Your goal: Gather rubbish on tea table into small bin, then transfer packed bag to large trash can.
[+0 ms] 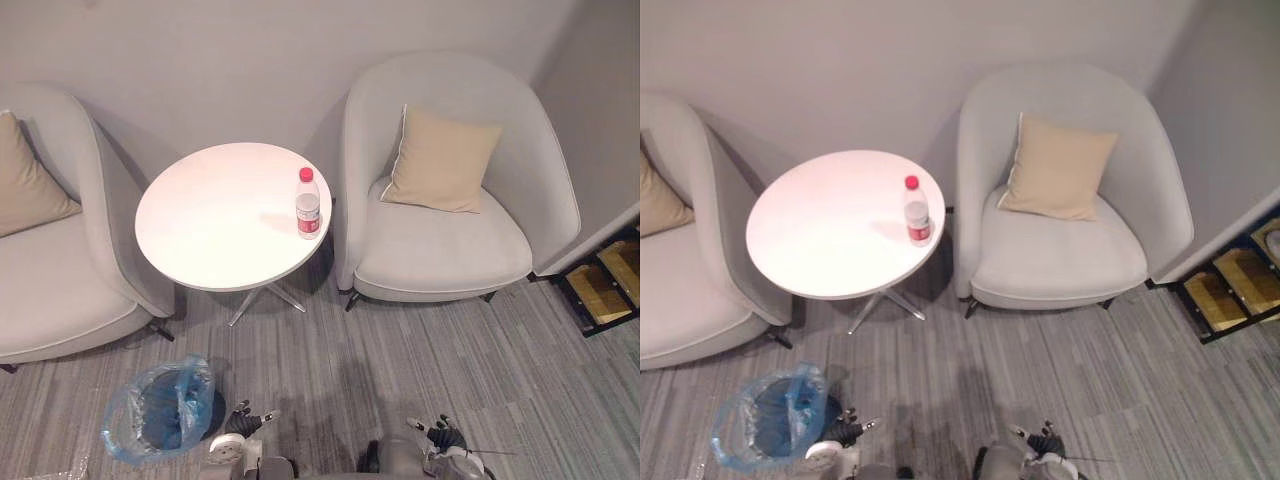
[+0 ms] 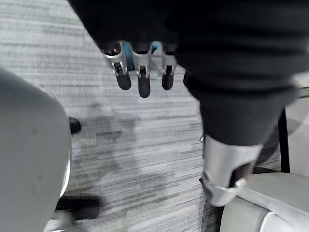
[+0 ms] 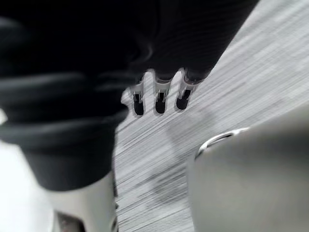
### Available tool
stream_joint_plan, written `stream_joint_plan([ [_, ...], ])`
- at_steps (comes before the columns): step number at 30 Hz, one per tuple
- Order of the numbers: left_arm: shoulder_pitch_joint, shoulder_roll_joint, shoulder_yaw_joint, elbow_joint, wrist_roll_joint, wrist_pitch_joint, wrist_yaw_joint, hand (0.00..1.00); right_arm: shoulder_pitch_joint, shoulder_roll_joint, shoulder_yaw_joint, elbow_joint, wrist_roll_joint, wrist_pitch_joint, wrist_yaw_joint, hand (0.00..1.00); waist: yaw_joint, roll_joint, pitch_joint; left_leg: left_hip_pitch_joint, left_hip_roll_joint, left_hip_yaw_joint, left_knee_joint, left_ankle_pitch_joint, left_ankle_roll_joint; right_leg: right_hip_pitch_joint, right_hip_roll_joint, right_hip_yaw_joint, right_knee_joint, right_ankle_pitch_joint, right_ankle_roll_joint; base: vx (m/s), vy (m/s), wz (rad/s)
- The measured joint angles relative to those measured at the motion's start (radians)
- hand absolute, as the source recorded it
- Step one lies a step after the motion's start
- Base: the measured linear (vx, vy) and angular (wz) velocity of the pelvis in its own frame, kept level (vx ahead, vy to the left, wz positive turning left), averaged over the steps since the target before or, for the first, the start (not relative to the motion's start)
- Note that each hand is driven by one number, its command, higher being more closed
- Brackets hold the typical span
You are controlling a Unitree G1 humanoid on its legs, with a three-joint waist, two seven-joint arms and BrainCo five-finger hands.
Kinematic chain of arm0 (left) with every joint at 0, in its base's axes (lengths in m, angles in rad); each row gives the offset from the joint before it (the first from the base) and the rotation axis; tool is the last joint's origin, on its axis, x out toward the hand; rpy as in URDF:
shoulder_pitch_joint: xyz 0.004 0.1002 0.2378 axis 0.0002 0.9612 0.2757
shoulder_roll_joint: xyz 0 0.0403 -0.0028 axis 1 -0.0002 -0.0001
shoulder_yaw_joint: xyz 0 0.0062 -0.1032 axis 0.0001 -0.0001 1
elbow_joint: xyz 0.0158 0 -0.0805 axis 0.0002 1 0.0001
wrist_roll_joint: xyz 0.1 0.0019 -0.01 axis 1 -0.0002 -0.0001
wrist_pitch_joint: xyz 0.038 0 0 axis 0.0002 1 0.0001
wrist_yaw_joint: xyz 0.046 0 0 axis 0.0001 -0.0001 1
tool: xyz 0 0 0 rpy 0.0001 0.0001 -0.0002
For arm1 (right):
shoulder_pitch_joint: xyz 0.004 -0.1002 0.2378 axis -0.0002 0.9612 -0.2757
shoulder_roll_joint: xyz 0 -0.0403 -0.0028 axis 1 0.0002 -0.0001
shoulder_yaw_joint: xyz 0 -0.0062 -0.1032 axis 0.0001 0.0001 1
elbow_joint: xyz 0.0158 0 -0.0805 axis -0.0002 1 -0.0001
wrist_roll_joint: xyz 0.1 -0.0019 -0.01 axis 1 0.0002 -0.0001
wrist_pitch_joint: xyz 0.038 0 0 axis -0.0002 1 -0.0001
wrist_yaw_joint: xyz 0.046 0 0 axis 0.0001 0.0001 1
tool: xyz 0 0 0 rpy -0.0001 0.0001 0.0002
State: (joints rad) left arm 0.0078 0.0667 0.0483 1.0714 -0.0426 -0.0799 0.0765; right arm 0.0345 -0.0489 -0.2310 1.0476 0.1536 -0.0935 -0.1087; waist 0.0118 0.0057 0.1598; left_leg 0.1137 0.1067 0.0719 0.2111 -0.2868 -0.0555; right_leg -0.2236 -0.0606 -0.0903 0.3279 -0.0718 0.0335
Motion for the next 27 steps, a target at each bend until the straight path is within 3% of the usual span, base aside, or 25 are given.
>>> stream_joint_plan([
  [1, 0.002, -0.015, 0.006, 0.002, 0.001, -0.002, -0.003, 0.00, -0.005, -0.011, -0.001, 0.000, -0.001, 0.000, 0.000, 0.00, 0.004, 0.020, -0.005, -0.009, 0.013, -0.023, 0.002, 0.006, -0.002, 0.004, 0.015, -0.002, 0.008, -0.008, -0.010, 0.34, -0.285, 0.16],
  [5, -0.004, -0.044, 0.016, 0.008, 0.004, -0.001, -0.003, 0.00, -0.002, -0.011, -0.012, 0.000, 0.004, -0.002, 0.001, 0.00, -0.013, 0.042, -0.011, -0.007, 0.040, -0.061, 0.014, 0.033, -0.041, 0.027, 0.019, -0.061, 0.036, -0.069, -0.036, 0.19, -0.183, 0.34],
  [10, -0.017, -0.063, 0.047, -0.037, 0.020, -0.001, -0.002, 0.00, 0.013, 0.006, -0.008, -0.005, 0.006, -0.003, -0.003, 0.00, 0.000, 0.017, 0.003, -0.141, 0.083, -0.003, 0.319, 0.054, -0.078, 0.131, 0.000, -0.136, -0.019, -0.104, -0.050, 0.06, -0.078, 0.56],
  [12, -0.014, -0.066, 0.047, -0.039, 0.020, 0.000, -0.002, 0.00, 0.016, 0.005, -0.010, -0.010, 0.007, -0.003, -0.006, 0.00, 0.004, 0.015, 0.003, -0.149, 0.101, 0.078, 0.318, 0.029, -0.053, 0.150, -0.011, -0.151, -0.037, -0.107, -0.048, 0.04, 0.019, 0.31],
  [14, -0.016, -0.066, 0.047, -0.040, 0.020, 0.000, -0.002, 0.00, 0.017, 0.005, -0.011, -0.010, 0.014, -0.002, -0.010, 0.00, 0.003, 0.012, 0.006, -0.160, 0.081, 0.113, 0.254, 0.010, -0.045, 0.158, -0.032, -0.154, -0.049, -0.105, -0.037, 0.02, 0.062, 0.24],
  [16, -0.016, -0.062, 0.030, -0.035, 0.021, -0.002, -0.002, 0.00, 0.017, -0.008, -0.010, -0.001, 0.015, -0.001, -0.010, 0.00, 0.006, 0.027, -0.005, -0.170, 0.035, 0.112, 0.076, 0.080, -0.040, 0.159, -0.044, -0.145, -0.052, -0.096, 0.006, 0.05, 0.142, 0.02],
  [19, -0.017, -0.024, 0.000, -0.007, 0.021, 0.000, -0.001, 0.00, 0.021, 0.004, -0.002, 0.011, 0.014, 0.000, -0.010, 0.00, 0.011, -0.004, -0.017, -0.131, -0.013, 0.117, 0.032, 0.095, -0.021, 0.188, -0.063, -0.077, -0.108, -0.078, 0.032, 0.08, 0.166, 0.00],
  [22, -0.010, -0.001, -0.013, 0.016, 0.022, 0.001, -0.001, 0.00, 0.021, 0.007, 0.000, 0.026, 0.001, 0.001, -0.010, 0.00, 0.013, -0.014, -0.028, -0.104, -0.045, 0.109, -0.005, 0.101, -0.011, 0.218, -0.078, -0.074, -0.145, -0.071, 0.044, 0.08, 0.122, 0.08],
  [27, 0.000, 0.023, -0.039, 0.028, 0.038, 0.001, -0.002, 0.00, 0.004, -0.004, 0.045, 0.021, -0.037, 0.001, -0.012, 0.00, 0.016, -0.012, -0.030, -0.095, -0.055, 0.090, -0.038, 0.108, -0.001, 0.234, -0.079, -0.088, -0.177, -0.065, 0.047, 0.07, 0.025, 0.09],
])
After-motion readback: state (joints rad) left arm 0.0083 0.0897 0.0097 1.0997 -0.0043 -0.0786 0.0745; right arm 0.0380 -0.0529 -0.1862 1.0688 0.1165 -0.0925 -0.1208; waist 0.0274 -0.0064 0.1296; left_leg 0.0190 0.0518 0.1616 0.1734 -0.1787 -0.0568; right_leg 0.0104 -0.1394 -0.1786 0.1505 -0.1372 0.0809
